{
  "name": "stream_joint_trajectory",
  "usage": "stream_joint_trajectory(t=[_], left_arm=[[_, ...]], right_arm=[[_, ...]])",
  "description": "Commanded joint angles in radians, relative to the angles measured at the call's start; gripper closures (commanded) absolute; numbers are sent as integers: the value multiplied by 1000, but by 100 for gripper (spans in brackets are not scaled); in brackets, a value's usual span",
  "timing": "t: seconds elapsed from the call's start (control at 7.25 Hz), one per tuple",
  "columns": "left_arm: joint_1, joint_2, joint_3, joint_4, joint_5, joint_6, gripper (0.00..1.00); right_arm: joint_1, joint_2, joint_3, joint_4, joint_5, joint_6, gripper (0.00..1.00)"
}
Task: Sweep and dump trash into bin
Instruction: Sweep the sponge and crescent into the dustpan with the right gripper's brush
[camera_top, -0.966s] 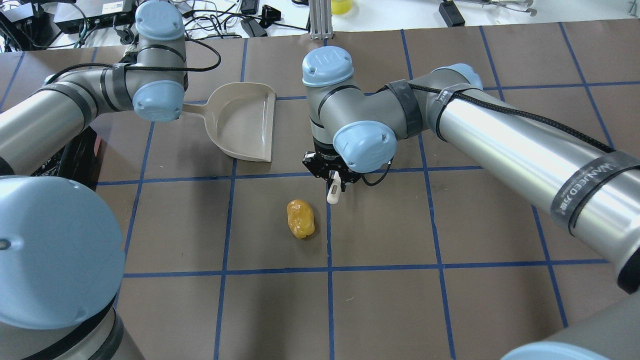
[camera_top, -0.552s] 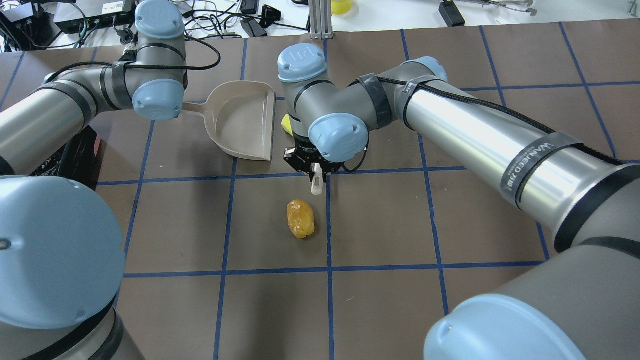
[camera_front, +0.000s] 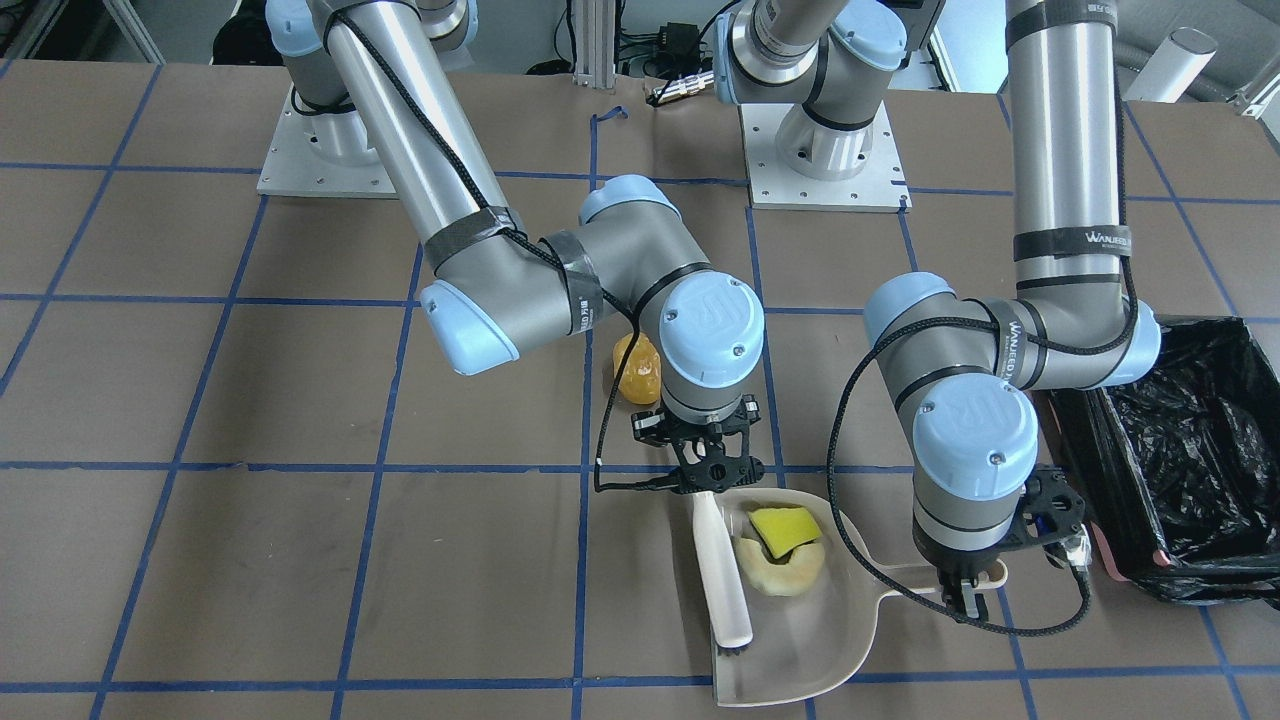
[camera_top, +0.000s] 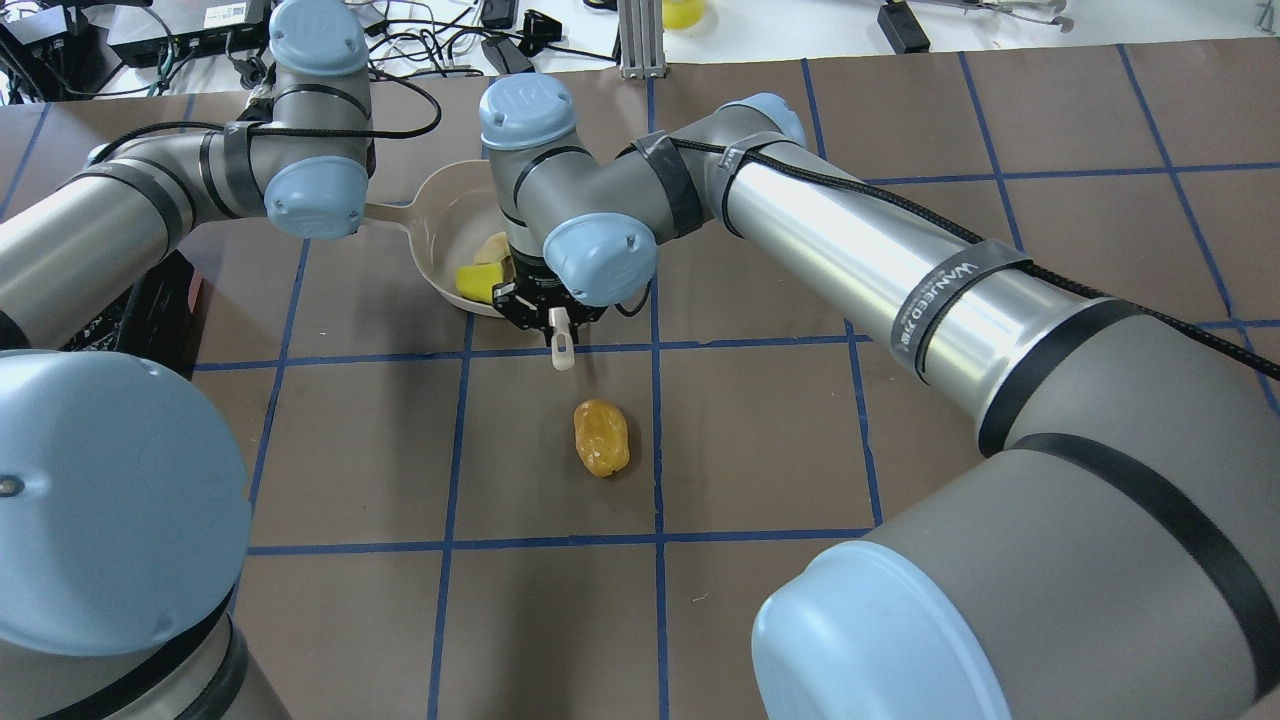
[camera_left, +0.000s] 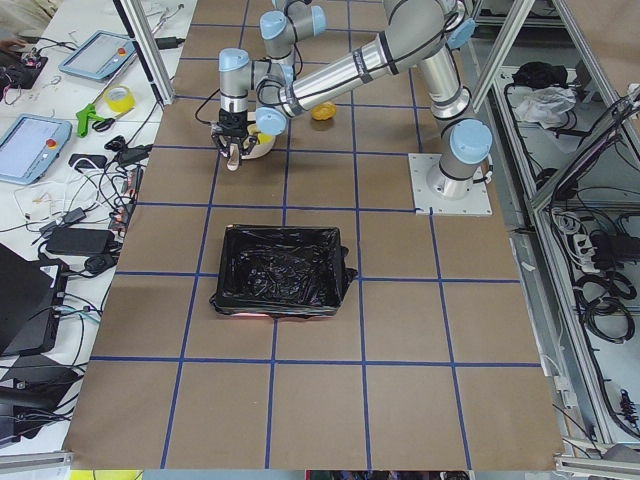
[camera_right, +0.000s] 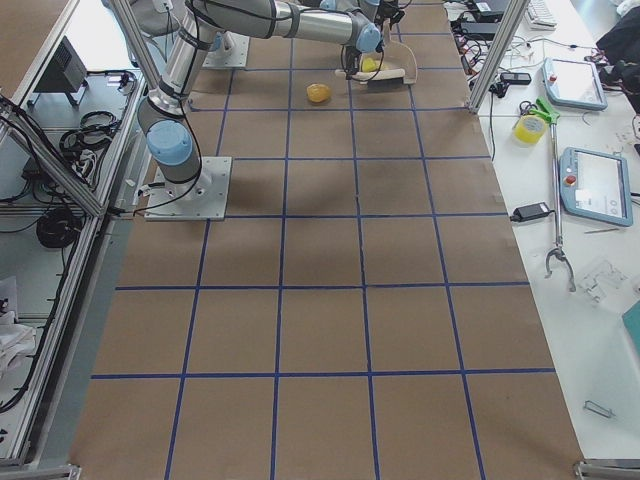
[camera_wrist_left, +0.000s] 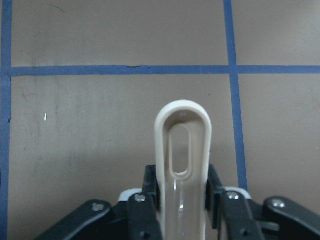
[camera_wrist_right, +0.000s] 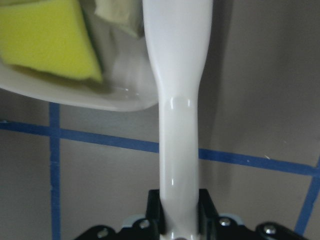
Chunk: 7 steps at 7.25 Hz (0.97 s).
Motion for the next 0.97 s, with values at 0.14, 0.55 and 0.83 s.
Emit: stream_joint_trajectory(t=[0.14, 0.55, 0.83], left_arm=[[0, 0, 0, 0, 0, 4, 100], [2, 9, 0, 0, -5, 10, 100], [3, 32, -12, -3, -29, 31, 100]], right_arm=[[8, -2, -43, 56, -10, -27, 91], [-87, -126, 30, 211, -56, -33, 92], [-150, -285, 229, 245, -76, -33, 92]])
